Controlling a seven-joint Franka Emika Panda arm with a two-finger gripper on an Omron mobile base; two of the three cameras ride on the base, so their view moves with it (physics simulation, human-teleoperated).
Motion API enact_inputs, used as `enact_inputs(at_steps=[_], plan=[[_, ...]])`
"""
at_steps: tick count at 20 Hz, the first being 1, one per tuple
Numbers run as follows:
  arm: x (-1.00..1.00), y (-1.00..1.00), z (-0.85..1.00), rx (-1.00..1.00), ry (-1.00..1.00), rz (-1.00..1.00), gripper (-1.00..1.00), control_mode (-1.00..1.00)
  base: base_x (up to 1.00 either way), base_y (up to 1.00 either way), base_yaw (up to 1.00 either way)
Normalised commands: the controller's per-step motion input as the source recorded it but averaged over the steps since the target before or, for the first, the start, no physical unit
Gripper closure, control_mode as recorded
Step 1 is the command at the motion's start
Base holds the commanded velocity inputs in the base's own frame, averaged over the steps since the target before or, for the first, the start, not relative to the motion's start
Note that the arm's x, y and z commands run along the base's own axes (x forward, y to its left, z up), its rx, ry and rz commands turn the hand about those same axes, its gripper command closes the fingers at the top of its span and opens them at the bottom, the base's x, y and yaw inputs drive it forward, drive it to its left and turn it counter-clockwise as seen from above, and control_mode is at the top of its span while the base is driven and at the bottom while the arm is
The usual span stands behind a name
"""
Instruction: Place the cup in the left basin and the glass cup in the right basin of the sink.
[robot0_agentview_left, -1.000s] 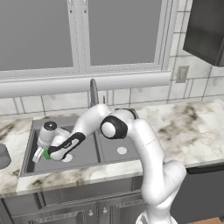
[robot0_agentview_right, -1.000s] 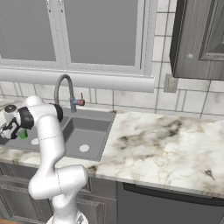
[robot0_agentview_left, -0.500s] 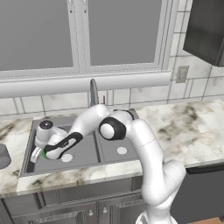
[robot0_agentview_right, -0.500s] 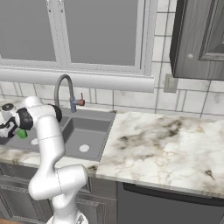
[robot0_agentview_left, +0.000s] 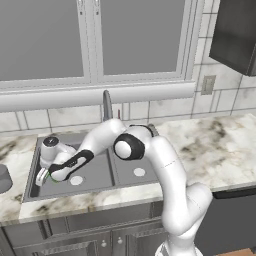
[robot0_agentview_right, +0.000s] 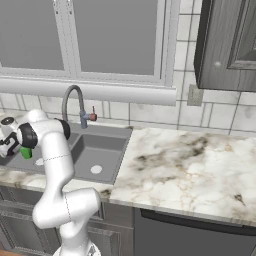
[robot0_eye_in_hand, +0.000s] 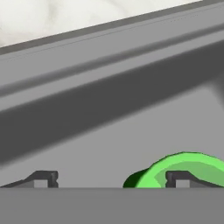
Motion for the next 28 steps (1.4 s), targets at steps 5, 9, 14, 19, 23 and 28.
enact_inputs(at_steps=[5, 9, 14, 19, 23, 28], plan=[[-0.04, -0.09, 0.0, -0.02, 0.0, 0.0, -1.0, -1.0, 0.0, 0.0, 0.0], [0.0, 0.0, 0.05, 0.0, 0.0, 0.0, -1.0, -1.0, 0.0, 0.0, 0.0], [0.0, 0.04, 0.2, 0.0, 0.0, 0.0, -1.0, -1.0, 0.0, 0.0, 0.0], [-0.06, 0.01, 0.31, 0.0, 0.0, 0.0, -1.0, -1.0, 0.0, 0.0, 0.0], [-0.21, 0.01, 0.35, 0.0, 0.0, 0.0, -1.0, -1.0, 0.0, 0.0, 0.0], [-0.24, 0.02, 0.36, 0.0, 0.0, -0.06, -1.0, -1.0, 0.0, 0.0, 0.0]])
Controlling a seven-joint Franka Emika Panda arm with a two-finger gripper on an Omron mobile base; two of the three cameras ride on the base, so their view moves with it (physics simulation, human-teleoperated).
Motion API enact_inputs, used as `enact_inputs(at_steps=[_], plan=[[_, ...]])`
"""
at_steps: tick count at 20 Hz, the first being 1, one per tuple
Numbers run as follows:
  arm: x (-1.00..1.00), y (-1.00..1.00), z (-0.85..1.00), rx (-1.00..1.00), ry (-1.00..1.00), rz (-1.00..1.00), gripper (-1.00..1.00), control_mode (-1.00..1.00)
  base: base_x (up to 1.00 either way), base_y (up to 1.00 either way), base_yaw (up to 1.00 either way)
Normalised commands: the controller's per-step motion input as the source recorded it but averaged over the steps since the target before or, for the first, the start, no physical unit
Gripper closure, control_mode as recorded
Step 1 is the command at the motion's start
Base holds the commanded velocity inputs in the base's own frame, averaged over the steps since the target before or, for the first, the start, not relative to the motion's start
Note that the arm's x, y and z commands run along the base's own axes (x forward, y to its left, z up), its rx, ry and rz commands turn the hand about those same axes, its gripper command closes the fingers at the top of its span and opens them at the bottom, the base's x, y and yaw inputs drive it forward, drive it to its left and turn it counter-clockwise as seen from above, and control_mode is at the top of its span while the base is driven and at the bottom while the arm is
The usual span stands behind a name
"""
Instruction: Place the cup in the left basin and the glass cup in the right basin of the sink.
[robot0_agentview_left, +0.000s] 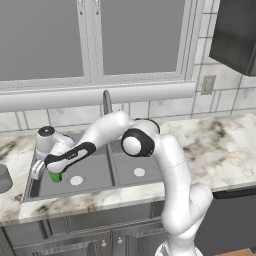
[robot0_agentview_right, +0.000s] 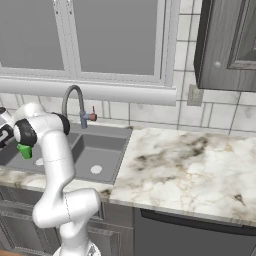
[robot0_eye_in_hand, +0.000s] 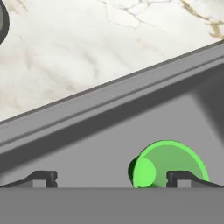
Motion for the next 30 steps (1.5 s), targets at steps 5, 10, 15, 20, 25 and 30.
enact_inputs(at_steps=[5, 10, 15, 20, 25, 30], plan=[[-0.26, 0.0, 0.38, 0.0, 0.0, -0.14, -1.0, -1.0, 0.0, 0.0, 0.0], [-0.25, 0.0, 0.38, 0.0, 0.0, -0.22, -1.0, -1.0, 0.0, 0.0, 0.0], [-0.24, 0.0, 0.36, 0.0, 0.0, -0.31, -1.0, -1.0, 0.0, 0.0, 0.0], [-0.23, 0.0, 0.35, 0.0, 0.0, -0.36, -1.0, -1.0, 0.0, 0.0, 0.0], [-0.21, 0.0, 0.35, 0.0, 0.01, -0.38, -1.0, -1.0, 0.0, 0.0, 0.0], [-0.18, 0.0, 0.34, 0.04, 0.04, -0.34, -1.0, -1.0, 0.0, 0.0, 0.0]])
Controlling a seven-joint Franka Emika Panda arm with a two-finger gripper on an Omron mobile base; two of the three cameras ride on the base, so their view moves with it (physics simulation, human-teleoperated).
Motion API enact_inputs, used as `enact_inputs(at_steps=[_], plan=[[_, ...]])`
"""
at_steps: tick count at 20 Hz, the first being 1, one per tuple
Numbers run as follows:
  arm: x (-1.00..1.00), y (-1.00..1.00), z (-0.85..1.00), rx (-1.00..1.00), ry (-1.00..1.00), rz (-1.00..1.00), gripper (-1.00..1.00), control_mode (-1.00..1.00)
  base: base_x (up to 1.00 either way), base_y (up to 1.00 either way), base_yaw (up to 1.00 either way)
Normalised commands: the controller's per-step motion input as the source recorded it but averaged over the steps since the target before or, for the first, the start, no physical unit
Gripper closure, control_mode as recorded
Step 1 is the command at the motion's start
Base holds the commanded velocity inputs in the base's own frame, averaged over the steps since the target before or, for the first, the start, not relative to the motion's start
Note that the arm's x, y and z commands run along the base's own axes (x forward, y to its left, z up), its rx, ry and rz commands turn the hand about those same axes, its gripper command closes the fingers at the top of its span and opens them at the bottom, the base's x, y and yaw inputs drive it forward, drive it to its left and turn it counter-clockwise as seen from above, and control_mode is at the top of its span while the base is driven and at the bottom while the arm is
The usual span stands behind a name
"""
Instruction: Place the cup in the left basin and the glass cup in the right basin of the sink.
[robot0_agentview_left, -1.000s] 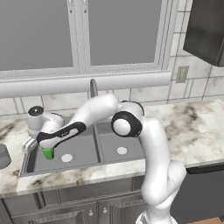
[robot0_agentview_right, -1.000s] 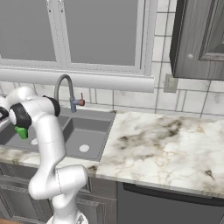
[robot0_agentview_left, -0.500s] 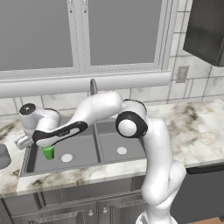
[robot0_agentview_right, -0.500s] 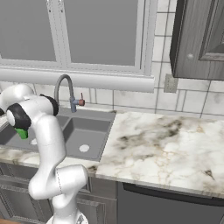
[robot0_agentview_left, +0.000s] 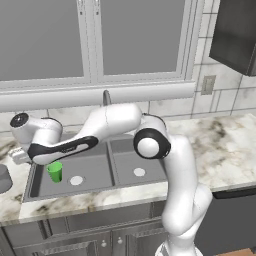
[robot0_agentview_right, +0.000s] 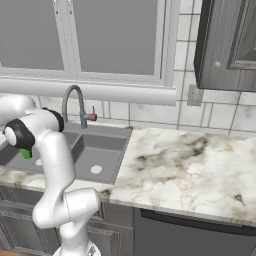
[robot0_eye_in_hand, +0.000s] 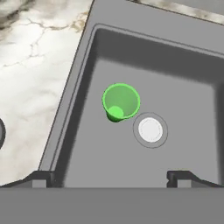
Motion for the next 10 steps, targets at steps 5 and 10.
enact_inputs(at_steps=[5, 10], plan=[[-0.17, 0.0, 0.32, 0.07, 0.06, -0.33, -1.0, -1.0, 0.0, 0.0, 0.0], [-0.14, 0.0, 0.28, 0.1, 0.08, -0.31, -1.0, -1.0, 0.0, 0.0, 0.0]])
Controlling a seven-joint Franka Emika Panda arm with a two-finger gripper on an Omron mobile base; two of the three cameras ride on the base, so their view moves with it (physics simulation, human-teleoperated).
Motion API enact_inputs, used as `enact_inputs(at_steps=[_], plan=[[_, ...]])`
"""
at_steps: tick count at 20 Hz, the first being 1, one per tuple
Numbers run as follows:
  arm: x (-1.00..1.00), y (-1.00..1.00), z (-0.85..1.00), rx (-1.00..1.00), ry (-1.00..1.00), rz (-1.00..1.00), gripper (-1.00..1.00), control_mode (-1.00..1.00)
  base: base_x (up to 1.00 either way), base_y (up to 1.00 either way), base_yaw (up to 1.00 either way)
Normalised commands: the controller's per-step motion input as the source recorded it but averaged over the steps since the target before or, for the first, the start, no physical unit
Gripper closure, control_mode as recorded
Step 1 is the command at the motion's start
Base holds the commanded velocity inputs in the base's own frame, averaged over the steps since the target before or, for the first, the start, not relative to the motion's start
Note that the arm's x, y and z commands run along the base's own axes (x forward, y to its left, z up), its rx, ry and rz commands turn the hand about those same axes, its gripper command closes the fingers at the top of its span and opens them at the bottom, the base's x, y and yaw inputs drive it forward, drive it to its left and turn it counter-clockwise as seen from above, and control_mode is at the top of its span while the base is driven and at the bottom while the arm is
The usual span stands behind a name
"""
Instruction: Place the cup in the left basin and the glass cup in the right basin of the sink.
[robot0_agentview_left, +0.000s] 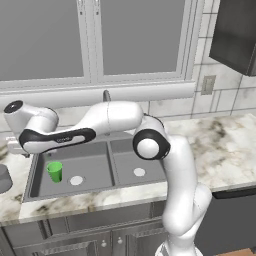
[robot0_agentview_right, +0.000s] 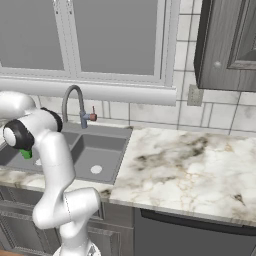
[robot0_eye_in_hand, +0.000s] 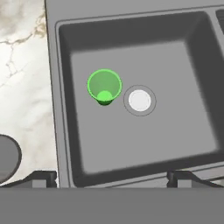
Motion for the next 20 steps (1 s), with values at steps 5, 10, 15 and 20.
enact_inputs(at_steps=[5, 10, 15, 20], plan=[[-0.01, 0.06, 0.11, 0.09, 0.01, -0.2, -1.0, -1.0, 0.0, 0.0, 0.0], [0.0, 0.11, 0.0, 0.1, -0.02, -0.1, -1.0, -1.0, 0.0, 0.0, 0.0], [0.01, 0.1, 0.0, 0.11, -0.05, -0.02, -1.0, -1.0, 0.0, 0.0, 0.0], [0.06, 0.09, 0.0, 0.1, -0.03, 0.0, -1.0, -1.0, 0.0, 0.0, 0.0]])
